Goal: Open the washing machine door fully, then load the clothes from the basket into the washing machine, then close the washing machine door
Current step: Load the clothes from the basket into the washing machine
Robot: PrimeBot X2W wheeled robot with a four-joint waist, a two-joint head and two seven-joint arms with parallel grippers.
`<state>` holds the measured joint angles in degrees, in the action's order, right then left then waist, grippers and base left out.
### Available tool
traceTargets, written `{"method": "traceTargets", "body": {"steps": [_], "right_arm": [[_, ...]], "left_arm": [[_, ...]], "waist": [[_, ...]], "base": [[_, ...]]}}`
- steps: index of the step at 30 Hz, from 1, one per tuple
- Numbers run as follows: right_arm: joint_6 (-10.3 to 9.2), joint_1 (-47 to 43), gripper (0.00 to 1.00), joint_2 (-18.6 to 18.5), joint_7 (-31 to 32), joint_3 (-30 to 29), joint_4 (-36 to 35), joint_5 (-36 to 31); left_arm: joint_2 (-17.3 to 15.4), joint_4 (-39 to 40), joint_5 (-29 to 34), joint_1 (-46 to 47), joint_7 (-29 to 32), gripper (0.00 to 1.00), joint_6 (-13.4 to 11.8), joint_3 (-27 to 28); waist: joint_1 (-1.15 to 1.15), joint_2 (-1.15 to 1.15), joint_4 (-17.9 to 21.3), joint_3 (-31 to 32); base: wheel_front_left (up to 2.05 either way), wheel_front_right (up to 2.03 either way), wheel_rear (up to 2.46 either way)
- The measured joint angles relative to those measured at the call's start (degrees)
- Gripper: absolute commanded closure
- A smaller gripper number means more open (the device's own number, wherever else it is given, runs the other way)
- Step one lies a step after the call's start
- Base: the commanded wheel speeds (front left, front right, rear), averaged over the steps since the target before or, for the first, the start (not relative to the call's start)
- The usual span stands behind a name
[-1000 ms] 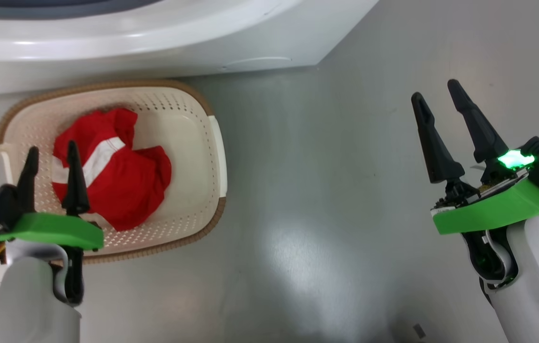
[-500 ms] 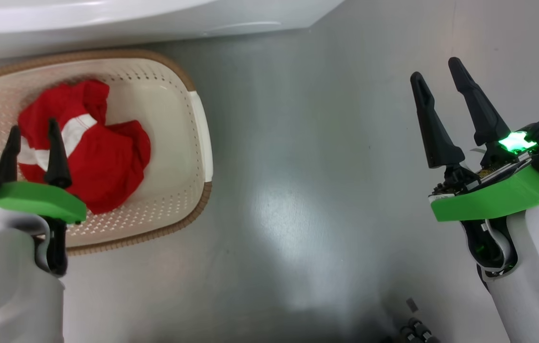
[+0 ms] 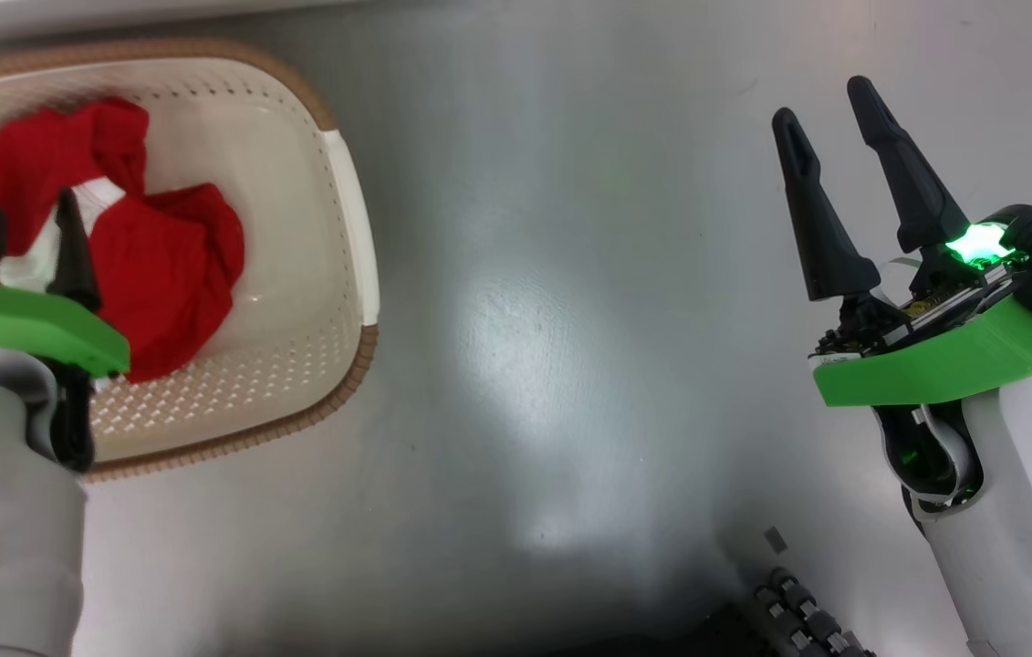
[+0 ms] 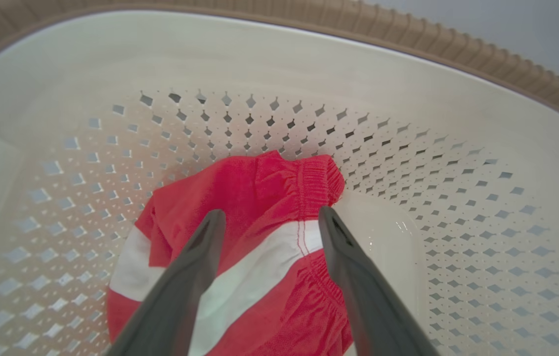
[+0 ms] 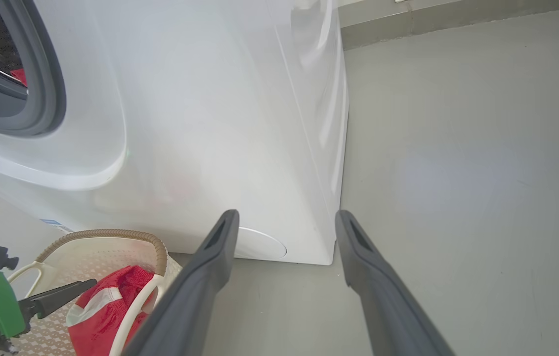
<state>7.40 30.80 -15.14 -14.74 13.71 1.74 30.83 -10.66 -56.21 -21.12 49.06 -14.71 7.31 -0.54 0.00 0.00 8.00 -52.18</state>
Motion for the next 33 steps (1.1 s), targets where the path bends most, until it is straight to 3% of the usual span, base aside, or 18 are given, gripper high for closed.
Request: {"method": "traceTargets", "body": {"steps": [15,31,32,33], "right_arm": [[0.0,0.07,0.0,0.59,0.0,0.19,-0.51,-0.08],[0.0,0.97,0.0,0.86,0.0,0.15,-0.78,-0.46],[0.0,0.97,0.0,0.87,0.0,0.15,-0.78,-0.47],[0.0,0.97,0.0,0.88,0.0,0.15,-0.78,-0.47]], "left_arm": [[-3.37,-8.1,-5.52,7.02,0.0,0.0,0.0,-3.87],[-4.98,-15.88,-6.9,11.61,2.52,0.0,0.0,-7.46],[-4.98,-16.07,-6.9,11.7,2.53,0.52,0.0,-7.55],[-4.98,-16.18,-6.9,11.78,2.53,0.69,0.0,-7.62]], "waist": [[0.0,0.0,2.92,-3.92],[0.0,0.0,3.93,-4.99],[0.0,0.0,3.92,-4.98],[0.0,0.0,3.91,-4.98]], "base": [[0.0,0.0,0.0],[0.0,0.0,0.0],[0.0,0.0,0.0],[0.0,0.0,0.0]]}}
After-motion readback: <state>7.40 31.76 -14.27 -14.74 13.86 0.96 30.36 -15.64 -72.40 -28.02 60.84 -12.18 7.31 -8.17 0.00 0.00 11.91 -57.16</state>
